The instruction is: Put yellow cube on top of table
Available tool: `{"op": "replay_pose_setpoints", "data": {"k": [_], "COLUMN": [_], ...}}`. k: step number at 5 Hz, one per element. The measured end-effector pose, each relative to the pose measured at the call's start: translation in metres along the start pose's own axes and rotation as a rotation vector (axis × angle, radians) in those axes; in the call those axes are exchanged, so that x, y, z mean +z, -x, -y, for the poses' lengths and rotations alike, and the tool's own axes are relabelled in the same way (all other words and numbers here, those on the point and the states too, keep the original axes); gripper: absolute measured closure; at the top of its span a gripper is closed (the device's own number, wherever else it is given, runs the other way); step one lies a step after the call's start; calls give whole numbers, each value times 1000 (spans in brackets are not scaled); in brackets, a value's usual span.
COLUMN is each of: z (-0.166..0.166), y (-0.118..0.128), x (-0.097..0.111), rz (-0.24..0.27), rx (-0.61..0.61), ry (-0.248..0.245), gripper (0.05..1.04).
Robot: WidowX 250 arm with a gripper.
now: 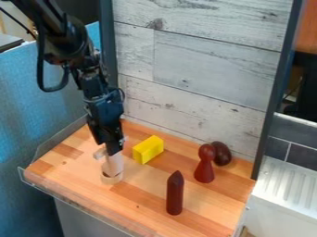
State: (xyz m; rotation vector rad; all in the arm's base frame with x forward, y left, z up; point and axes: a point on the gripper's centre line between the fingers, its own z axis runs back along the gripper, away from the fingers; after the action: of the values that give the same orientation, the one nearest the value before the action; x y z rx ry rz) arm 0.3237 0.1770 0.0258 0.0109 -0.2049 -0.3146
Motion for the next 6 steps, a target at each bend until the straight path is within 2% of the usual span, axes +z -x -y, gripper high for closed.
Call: {"op": "replay_pose_setpoints", "data": {"k": [1, 2, 3, 4, 5, 6], "z": [0, 4, 6, 1, -9, -13], "y": [-1, -1, -5, -16, -40, -47], "x": [0, 0, 3, 11, 29, 14], "rz": [6, 11, 21, 42, 87, 60], "rx": [-4, -6, -1, 15, 40, 60], "ry": [2, 28, 50, 46, 14, 13], "gripper": [716, 908, 951, 953, 953, 953]}}
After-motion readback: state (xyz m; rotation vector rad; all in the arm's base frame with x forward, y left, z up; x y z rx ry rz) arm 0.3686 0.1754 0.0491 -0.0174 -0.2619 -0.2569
